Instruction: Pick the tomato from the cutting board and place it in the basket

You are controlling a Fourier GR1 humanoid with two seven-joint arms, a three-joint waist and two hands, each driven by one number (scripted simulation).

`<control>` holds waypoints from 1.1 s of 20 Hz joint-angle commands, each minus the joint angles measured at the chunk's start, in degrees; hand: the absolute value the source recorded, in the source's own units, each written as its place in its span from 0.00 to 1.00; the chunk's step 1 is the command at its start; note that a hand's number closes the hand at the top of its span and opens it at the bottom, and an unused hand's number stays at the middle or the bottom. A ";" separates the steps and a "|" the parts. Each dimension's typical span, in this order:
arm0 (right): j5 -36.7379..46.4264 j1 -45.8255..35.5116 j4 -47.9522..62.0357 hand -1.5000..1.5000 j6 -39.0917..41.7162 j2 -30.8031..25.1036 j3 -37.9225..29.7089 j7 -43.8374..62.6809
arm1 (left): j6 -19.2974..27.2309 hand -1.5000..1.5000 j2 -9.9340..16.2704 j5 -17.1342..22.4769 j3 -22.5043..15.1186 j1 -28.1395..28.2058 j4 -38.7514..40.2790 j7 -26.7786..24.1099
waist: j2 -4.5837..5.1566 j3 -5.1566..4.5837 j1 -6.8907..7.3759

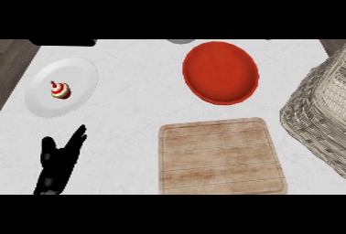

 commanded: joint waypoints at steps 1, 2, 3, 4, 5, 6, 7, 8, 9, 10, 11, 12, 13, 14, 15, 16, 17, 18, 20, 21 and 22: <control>-2.31 -5.82 8.94 1.00 6.94 3.21 3.60 1.54 | -0.54 0.50 -0.63 -0.85 -1.51 0.75 0.86 1.06 | 0.53 -0.28 1.56; -2.91 -8.57 8.13 1.00 6.93 3.67 4.94 5.11 | -1.87 0.50 0.50 0.44 0.49 0.19 2.73 -0.14 | 0.41 -0.36 1.21; -0.52 -11.53 12.34 1.00 7.59 5.06 6.21 3.78 | -1.39 0.50 -0.87 -0.40 -1.22 -1.51 2.69 1.07 | 0.64 -0.30 1.80; 2.01 -13.14 14.99 1.00 9.20 5.96 6.79 2.12 | -2.00 0.50 -0.12 -0.23 0.23 -2.42 5.78 -0.57 | 0.60 -0.31 1.33; 2.98 -15.38 17.60 1.00 9.33 7.47 7.12 1.41 | -2.05 0.50 -0.71 -0.27 -0.57 -1.45 4.93 -0.05 | 0.66 -0.28 1.77; 5.11 -18.35 19.69 1.00 10.59 7.88 7.89 1.58 | -0.86 0.50 -1.23 -0.77 -0.20 -1.99 4.78 -0.20 | 0.51 -0.29 1.40; 6.62 -19.68 20.27 1.00 10.36 9.71 8.57 1.23 | -1.42 0.50 -1.10 0.03 -0.01 -0.95 3.45 0.62 | 0.36 -0.29 1.08; 7.51 -21.42 24.88 1.00 12.78 8.79 7.99 0.73 | -1.32 0.50 -1.26 -0.57 -0.48 0.16 2.72 -0.39 | 0.40 -0.27 1.24; 11.02 -21.41 25.34 1.00 10.94 11.32 9.01 -2.43 | -1.30 0.50 -0.68 -0.30 0.14 0.92 2.06 0.44 | 0.36 -0.25 1.11; 11.63 -24.56 26.68 1.00 11.30 12.15 9.78 -1.29 | -2.11 0.50 -0.23 -0.26 1.05 -2.54 5.86 -0.56 | 0.51 -0.28 1.07; 13.24 -25.43 28.77 1.00 12.57 12.25 9.64 -2.57 | -1.22 0.50 -0.48 -0.27 1.00 -0.94 2.94 0.95 | 0.30 -0.27 0.70; 15.35 -24.98 31.67 1.00 11.69 13.58 9.92 -5.90 | -1.99 0.50 -0.94 -0.33 -0.01 -1.44 3.26 0.89 | 0.46 -0.21 0.90; 20.51 -23.87 27.35 1.00 -1.28 11.72 10.80 -1.96 | -1.76 0.50 -0.38 0.26 0.43 -0.55 1.00 2.56 | 0.34 -0.24 0.89; 20.60 -27.76 31.09 1.00 -2.87 12.94 10.22 -0.61 | -1.12 0.50 -0.88 -0.30 0.83 -0.74 2.35 0.31 | 0.53 -0.26 1.46; 23.61 -27.67 33.74 1.00 -2.39 13.73 11.11 -5.49 | -0.87 0.50 -2.30 -1.16 -1.06 -1.97 2.68 1.42 | 0.61 -0.20 1.14; 26.77 -28.05 32.18 1.00 -4.29 14.40 13.01 -7.71 | -2.65 0.50 -0.15 -0.62 0.87 0.02 4.87 -1.78 | 0.63 -0.24 1.37; 28.35 -28.58 35.40 1.00 -3.29 15.02 13.46 -11.01 | 0.88 0.50 -3.44 -2.77 -1.68 -2.22 3.76 1.03 | 0.69 -0.17 1.12; 29.68 -30.27 37.37 1.00 -2.54 14.14 13.48 -12.99 | -1.70 0.50 -1.50 -1.42 -0.18 -1.10 4.53 -1.10 | 0.66 -0.19 1.29; 32.21 -33.82 39.15 0.00 -3.48 13.80 14.28 -13.59 | -0.31 0.50 -2.76 -2.31 -1.25 -0.76 3.08 0.10 | 0.62 -0.21 1.47; 31.93 -32.03 42.39 0.00 -2.62 12.70 12.89 -18.77 | -2.09 0.50 -1.00 -0.84 0.97 0.86 4.41 -2.59 | 0.68 -0.17 1.31; 32.75 -32.89 42.69 0.00 -2.58 13.71 13.31 -19.92 | -1.19 0.50 -1.76 -1.34 0.45 1.28 3.66 -1.42 | 0.45 -0.21 0.81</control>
